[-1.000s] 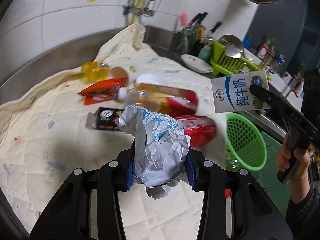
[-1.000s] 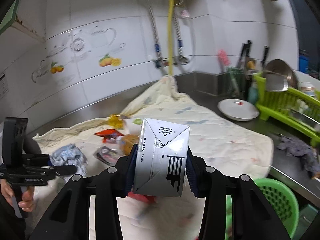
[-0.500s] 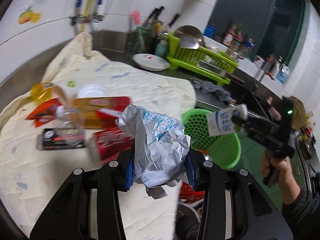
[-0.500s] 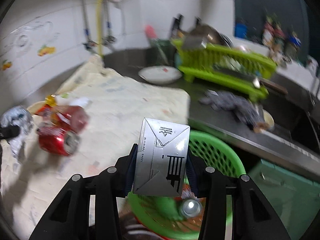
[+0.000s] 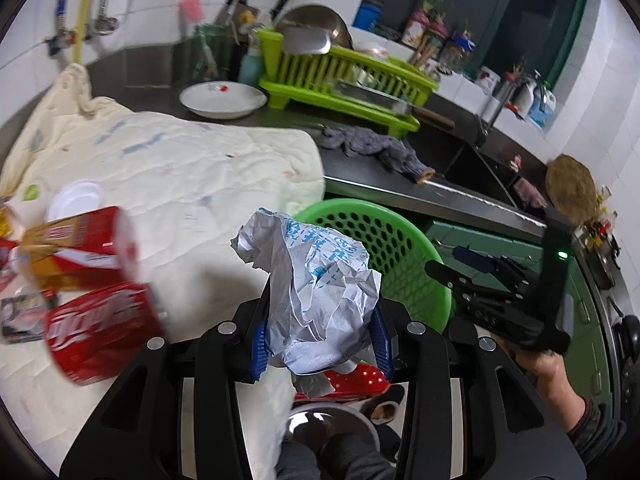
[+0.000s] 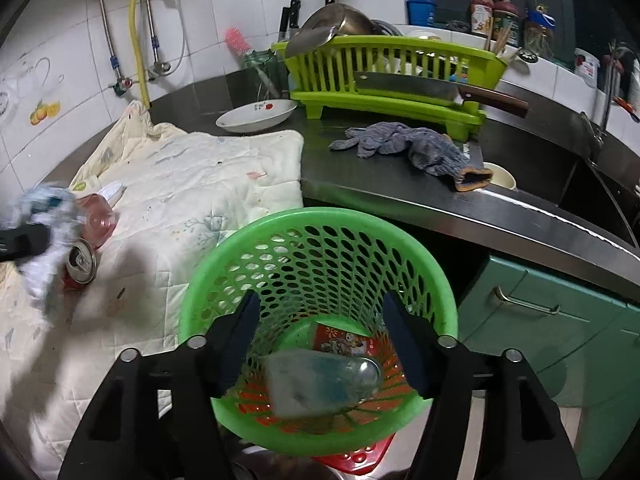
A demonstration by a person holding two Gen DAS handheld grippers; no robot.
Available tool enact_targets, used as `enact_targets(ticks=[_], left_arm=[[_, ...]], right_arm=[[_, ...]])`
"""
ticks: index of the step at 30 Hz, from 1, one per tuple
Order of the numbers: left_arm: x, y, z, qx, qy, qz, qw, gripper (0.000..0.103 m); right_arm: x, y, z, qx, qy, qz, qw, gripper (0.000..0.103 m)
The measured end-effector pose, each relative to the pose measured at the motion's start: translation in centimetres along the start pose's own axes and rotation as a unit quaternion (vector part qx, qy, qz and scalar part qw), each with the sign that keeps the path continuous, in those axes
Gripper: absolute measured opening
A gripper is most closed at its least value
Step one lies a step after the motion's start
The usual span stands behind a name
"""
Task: Collect trash
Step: 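Carry the paper into the green basket with the left tool while the right drops the milk carton there, then move the left tool to the red Coca-Cola can and close on it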
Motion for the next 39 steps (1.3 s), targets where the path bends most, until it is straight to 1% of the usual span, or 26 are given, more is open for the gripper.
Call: enact_targets(ticks=[5,10,15,17,19,20,22,24,31,32,33,39], left_arm=[[1.5,4.4,0.4,-0.025,0.003,-0.008,0.9996,0.041],[2.6,7.9,0.3,-0.052,0.008,-0.009,0.9986,0.042],[3.2,10.7,-0.1,-0.073,0.000,-0.009,0.9973,0.047],[3.3,11.6,-0.2,-0.076,-0.005,-0.014,0.9970,0.048],[3.3,12.2,-0.3,-0.078,-0.005,-0.010,0.9969,0.054],[3.3,12.3,-0.4,-0.079,-0.008,-0.010,0.9968,0.061],[3.3,12.6,-0.5,-0.080,-0.015,-0.013,0.9966,0.063],[3.2,12.7,-0.7,-0.080,-0.021,-0.017,0.9964,0.074],[2.7,11.4,-1.3,-0.073,-0.020,-0.009,0.9971,0.074],[2.4,10.9,-1.4,-0.070,-0.021,-0.007,0.9973,0.074],[2.3,10.4,-1.4,-0.067,-0.020,-0.005,0.9975,0.074],[1.0,7.3,-1.9,-0.050,-0.007,0.019,0.9986,0.074]], right_arm=[[0.6,-1.7,-0.6,0.016,0.003,-0.003,1.000,0.072],[0.9,-3.0,-1.8,0.027,-0.008,-0.016,0.999,0.077],[1.6,-3.7,-2.7,0.030,-0.003,-0.018,0.999,0.078],[1.8,-3.9,-3.0,0.031,0.000,-0.018,0.999,0.079],[2.1,-4.1,-3.3,0.030,0.003,-0.019,0.999,0.079],[2.2,-4.2,-3.5,0.030,0.006,-0.018,0.999,0.079],[2.3,-4.3,-3.7,0.029,0.008,-0.017,0.999,0.079],[2.3,-4.4,-4.0,0.028,0.010,-0.015,0.999,0.079],[0.8,-4.7,-4.5,0.029,-0.001,-0.003,1.000,0.081],[0.6,-4.8,-4.5,0.030,-0.003,0.000,1.000,0.084],[0.1,-5.0,-4.4,0.033,-0.006,0.003,0.999,0.084],[-2.0,-5.4,-4.2,0.039,-0.021,0.019,0.999,0.085]])
Point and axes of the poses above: each gripper's, at about its wrist camera, not at the fingertips, and y roughly the way its jaws point, x to its right, z to its top, the point moved 6 cm from there along y, roughly the way its jaws point, and after that the axes turned 6 degrees about -z, right-handed, at the moved point
